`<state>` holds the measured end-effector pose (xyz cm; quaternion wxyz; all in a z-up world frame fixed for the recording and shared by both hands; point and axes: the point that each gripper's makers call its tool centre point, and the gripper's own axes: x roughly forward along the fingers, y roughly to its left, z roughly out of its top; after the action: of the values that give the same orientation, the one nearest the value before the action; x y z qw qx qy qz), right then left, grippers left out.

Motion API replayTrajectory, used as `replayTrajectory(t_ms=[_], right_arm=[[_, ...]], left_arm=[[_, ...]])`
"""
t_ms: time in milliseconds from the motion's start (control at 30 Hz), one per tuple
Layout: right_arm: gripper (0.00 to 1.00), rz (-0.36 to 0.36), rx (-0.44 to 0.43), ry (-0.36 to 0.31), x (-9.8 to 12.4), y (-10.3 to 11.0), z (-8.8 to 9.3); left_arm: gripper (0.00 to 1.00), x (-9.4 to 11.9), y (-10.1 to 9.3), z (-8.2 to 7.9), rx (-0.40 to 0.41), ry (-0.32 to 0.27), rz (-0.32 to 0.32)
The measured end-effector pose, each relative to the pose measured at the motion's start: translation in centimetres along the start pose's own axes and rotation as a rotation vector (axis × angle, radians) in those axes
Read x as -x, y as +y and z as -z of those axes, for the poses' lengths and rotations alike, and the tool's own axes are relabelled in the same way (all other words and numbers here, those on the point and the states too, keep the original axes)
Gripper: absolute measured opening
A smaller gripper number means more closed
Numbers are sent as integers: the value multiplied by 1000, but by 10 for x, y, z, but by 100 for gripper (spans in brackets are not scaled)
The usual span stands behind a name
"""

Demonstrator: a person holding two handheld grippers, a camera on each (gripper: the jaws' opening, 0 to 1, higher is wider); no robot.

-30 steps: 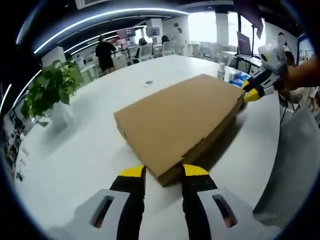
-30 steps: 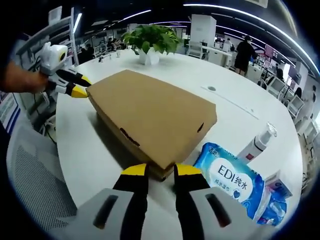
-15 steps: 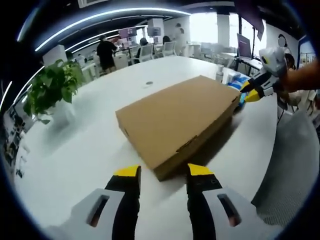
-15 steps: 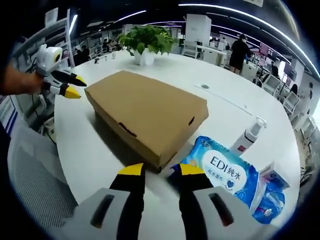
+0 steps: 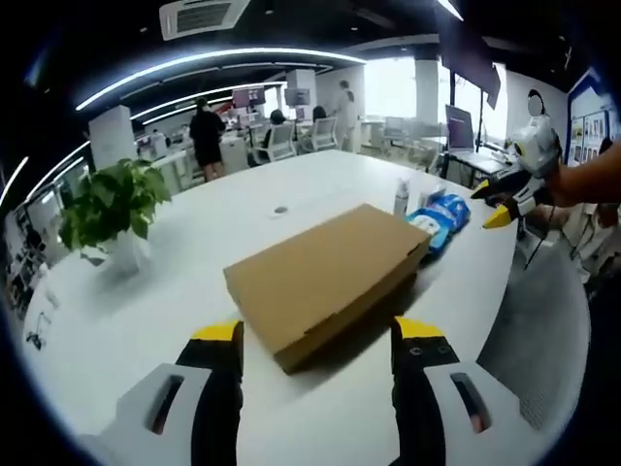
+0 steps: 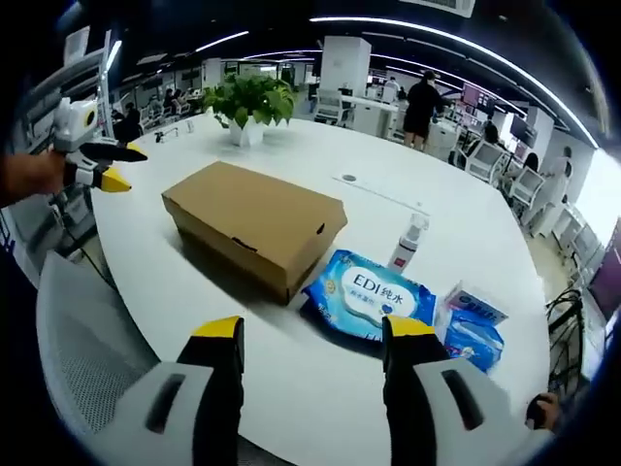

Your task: Operate the shoe box by opening the lid, removing the specified soft item, and placing it in the target area until the item is outside and the box remains undamaged.

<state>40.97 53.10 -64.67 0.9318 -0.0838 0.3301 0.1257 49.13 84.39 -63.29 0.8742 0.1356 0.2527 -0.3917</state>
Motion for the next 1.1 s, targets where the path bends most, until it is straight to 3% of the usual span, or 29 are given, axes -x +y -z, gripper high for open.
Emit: replayTrajectory(t_ms=[67,367,700,967,1100], right_arm=[[60,28,-12,-17,12,-3,-3],[81,164,-113,-40,58,-5,8],[88,200,-144,-50,94,20,27],[96,176,-118,-83,117,20,39],[96,165,-115,-97,136,13,50]], left_arm=[[68,2,-2,8,23,31,15],[77,26,-14,20,54,22,62],[88,62,-29,32,48,48,89],[95,99,-46,29,73,36,-10],[100,112,-68,31,94,31,-41]])
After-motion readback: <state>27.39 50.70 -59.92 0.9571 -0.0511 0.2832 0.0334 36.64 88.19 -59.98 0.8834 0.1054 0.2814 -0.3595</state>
